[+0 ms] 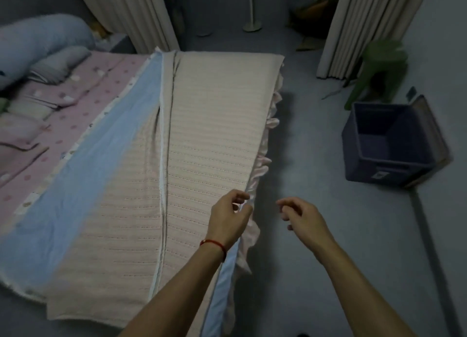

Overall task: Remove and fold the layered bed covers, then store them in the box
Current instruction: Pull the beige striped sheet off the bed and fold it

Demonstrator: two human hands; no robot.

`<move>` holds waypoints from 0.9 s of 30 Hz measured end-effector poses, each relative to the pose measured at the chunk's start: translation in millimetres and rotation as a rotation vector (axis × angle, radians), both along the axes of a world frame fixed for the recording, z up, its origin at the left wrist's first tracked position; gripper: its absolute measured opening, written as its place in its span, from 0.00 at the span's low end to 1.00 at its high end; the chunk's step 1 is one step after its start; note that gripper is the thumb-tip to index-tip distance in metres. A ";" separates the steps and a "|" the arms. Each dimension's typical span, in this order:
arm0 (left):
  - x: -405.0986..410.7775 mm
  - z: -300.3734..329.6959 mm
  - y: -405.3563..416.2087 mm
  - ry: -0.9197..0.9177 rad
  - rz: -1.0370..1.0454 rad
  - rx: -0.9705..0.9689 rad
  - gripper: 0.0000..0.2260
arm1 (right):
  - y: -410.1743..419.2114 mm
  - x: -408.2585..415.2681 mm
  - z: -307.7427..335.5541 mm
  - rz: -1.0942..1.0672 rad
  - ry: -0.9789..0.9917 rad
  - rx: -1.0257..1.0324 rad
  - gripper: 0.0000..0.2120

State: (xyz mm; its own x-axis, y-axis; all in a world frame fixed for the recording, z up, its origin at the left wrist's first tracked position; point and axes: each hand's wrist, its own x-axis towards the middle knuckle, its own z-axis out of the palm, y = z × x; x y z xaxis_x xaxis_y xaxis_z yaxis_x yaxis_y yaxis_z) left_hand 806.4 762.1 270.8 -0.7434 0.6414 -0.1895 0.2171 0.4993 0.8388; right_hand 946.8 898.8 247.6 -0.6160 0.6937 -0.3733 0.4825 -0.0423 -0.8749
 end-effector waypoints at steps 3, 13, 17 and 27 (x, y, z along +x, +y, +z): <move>5.6 21.8 42.7 0.015 0.026 0.046 0.04 | 62.6 14.4 17.3 0.037 0.032 0.086 0.11; -57.1 14.8 205.0 -0.077 0.174 0.138 0.04 | 225.0 -37.0 18.6 0.144 0.024 0.141 0.11; -123.9 -9.8 318.3 -0.165 0.133 0.125 0.06 | 325.7 -87.3 20.7 0.125 -0.039 0.144 0.11; -295.5 -15.1 566.7 -0.080 0.062 0.017 0.07 | 569.8 -256.0 15.3 0.100 -0.045 0.139 0.10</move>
State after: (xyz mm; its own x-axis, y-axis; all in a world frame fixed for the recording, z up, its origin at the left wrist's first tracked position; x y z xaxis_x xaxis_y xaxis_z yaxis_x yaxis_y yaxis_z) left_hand 510.8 1328.8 255.7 -0.7646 0.5984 -0.2394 0.1179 0.4950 0.8609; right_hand 690.8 1468.6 262.8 -0.6696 0.6764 -0.3068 0.5169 0.1277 -0.8465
